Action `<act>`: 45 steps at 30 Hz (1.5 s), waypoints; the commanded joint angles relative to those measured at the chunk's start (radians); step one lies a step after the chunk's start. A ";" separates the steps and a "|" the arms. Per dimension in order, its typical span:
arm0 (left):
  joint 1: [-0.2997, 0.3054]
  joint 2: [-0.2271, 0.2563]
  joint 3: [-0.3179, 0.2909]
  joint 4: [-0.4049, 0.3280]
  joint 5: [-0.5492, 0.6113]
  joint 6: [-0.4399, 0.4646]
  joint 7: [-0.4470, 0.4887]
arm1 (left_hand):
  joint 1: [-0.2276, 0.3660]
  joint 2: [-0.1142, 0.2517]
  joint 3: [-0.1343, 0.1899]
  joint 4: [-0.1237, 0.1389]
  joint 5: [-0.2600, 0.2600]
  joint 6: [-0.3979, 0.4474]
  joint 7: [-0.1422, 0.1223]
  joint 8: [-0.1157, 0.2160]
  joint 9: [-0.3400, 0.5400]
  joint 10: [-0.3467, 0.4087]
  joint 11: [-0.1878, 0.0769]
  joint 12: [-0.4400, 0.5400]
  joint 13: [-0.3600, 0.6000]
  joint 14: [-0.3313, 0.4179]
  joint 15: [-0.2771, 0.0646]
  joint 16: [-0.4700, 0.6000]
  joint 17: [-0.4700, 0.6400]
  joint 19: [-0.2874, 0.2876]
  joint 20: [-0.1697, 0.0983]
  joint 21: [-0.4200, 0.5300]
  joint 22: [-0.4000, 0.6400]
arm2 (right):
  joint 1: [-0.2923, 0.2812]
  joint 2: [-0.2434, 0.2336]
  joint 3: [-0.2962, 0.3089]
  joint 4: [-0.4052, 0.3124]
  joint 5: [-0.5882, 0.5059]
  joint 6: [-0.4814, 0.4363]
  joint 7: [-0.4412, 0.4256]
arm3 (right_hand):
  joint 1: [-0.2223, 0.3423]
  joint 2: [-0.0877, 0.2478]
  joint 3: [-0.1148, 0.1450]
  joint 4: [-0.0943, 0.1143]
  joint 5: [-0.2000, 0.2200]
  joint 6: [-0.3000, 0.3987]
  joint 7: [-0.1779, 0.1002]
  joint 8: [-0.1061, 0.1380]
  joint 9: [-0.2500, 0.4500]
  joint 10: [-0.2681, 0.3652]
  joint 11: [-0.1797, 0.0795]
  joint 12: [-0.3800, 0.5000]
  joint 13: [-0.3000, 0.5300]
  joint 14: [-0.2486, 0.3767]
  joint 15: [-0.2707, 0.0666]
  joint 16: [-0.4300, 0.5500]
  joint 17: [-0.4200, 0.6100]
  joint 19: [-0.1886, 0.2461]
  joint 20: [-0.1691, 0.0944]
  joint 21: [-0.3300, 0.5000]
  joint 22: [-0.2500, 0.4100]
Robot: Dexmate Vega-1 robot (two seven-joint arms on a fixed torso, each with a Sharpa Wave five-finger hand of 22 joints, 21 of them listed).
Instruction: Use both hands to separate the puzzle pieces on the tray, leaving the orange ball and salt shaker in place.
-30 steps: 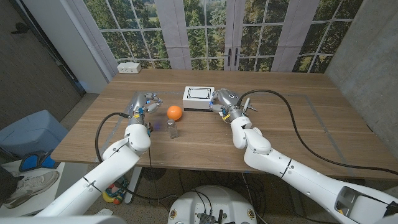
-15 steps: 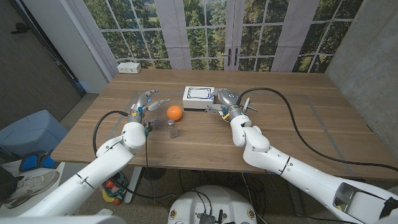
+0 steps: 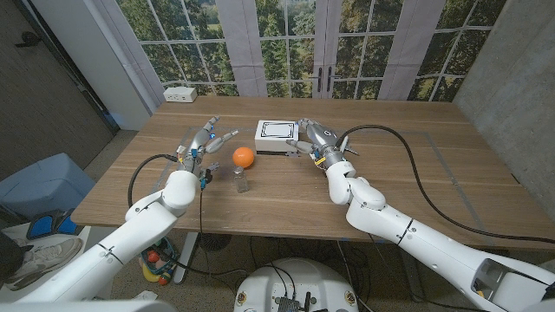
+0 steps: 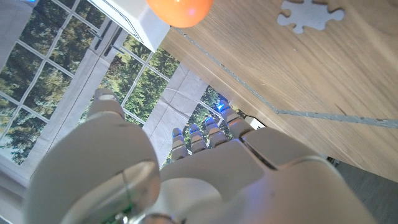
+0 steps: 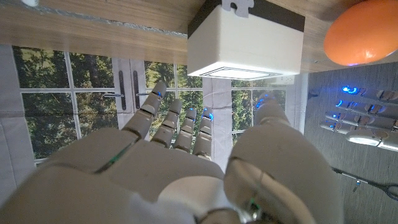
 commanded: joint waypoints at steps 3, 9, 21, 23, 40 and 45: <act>-0.013 0.005 -0.008 0.107 -0.078 -0.244 -0.116 | -0.061 0.018 -0.006 0.030 0.006 -0.040 -0.007 -0.001 -0.002 -0.026 -0.013 0.002 0.000 -0.030 -0.037 0.002 0.003 -0.031 -0.014 -0.006 0.000 | -0.040 -0.005 0.070 0.005 0.103 0.138 -0.102 | -0.036 -0.001 -0.021 0.005 0.000 -0.028 0.006 0.009 0.002 -0.008 0.006 0.007 -0.007 -0.011 0.004 -0.015 -0.003 0.005 -0.056 -0.004 0.002; -0.034 0.002 -0.007 0.149 -0.114 -0.309 -0.174 | -0.138 0.076 -0.006 0.076 0.013 -0.030 0.006 0.011 -0.004 -0.030 -0.016 0.007 -0.003 -0.039 -0.053 0.008 0.005 -0.036 -0.027 0.001 -0.003 | -0.061 0.007 0.106 0.062 0.151 0.276 -0.211 | -0.055 -0.008 -0.035 -0.001 0.006 -0.062 0.031 0.013 0.000 -0.013 0.013 0.011 -0.018 -0.002 -0.009 -0.022 -0.017 0.052 -0.111 0.002 -0.001; -0.065 -0.027 0.002 0.210 -0.158 -0.397 -0.229 | -0.238 0.117 -0.012 0.134 0.024 -0.065 0.052 0.003 -0.007 -0.039 -0.040 0.007 -0.005 -0.054 -0.071 0.008 0.003 -0.035 -0.049 0.006 -0.006 | -0.078 0.017 0.180 0.152 0.344 0.525 -0.197 | -0.107 0.134 -0.007 0.045 0.004 -0.071 0.021 0.022 -0.004 -0.005 -0.016 0.013 -0.045 -0.011 -0.063 -0.039 -0.031 0.052 -0.172 -0.020 -0.003; -0.070 -0.034 0.004 0.220 -0.167 -0.407 -0.238 | -0.247 0.127 -0.007 0.141 0.027 -0.065 0.056 0.005 -0.007 -0.038 -0.040 0.008 -0.005 -0.054 -0.072 0.009 0.003 -0.032 -0.052 0.007 -0.006 | -0.080 0.017 0.192 0.168 0.380 0.566 -0.182 | -0.121 0.156 -0.002 0.056 0.002 -0.066 0.023 0.024 -0.004 -0.006 -0.024 0.012 -0.050 -0.021 -0.074 -0.047 -0.035 0.042 -0.187 -0.028 -0.003; -0.116 -0.084 0.020 0.289 -0.297 -0.491 -0.359 | -0.335 0.166 0.137 0.189 0.095 -0.015 0.089 0.015 -0.008 -0.008 0.008 0.016 -0.006 -0.027 -0.070 0.015 0.001 -0.006 -0.124 0.014 -0.010 | -0.103 0.035 0.297 0.302 0.758 0.833 0.057 | -0.263 0.196 0.044 0.196 0.009 -0.092 0.068 0.017 -0.008 -0.042 0.014 0.006 -0.083 -0.084 -0.083 -0.090 -0.058 -0.018 -0.218 -0.077 -0.004; -0.126 -0.101 0.024 0.305 -0.329 -0.501 -0.379 | -0.341 0.164 0.151 0.189 0.100 -0.015 0.091 0.013 -0.008 -0.010 0.011 0.014 -0.006 -0.027 -0.071 0.015 0.001 -0.006 -0.125 0.014 -0.010 | -0.116 0.052 0.326 0.328 0.820 0.875 0.075 | -0.286 0.196 0.048 0.215 0.011 -0.084 0.072 0.020 -0.008 -0.040 0.016 0.008 -0.086 -0.085 -0.081 -0.092 -0.061 -0.020 -0.218 -0.082 -0.005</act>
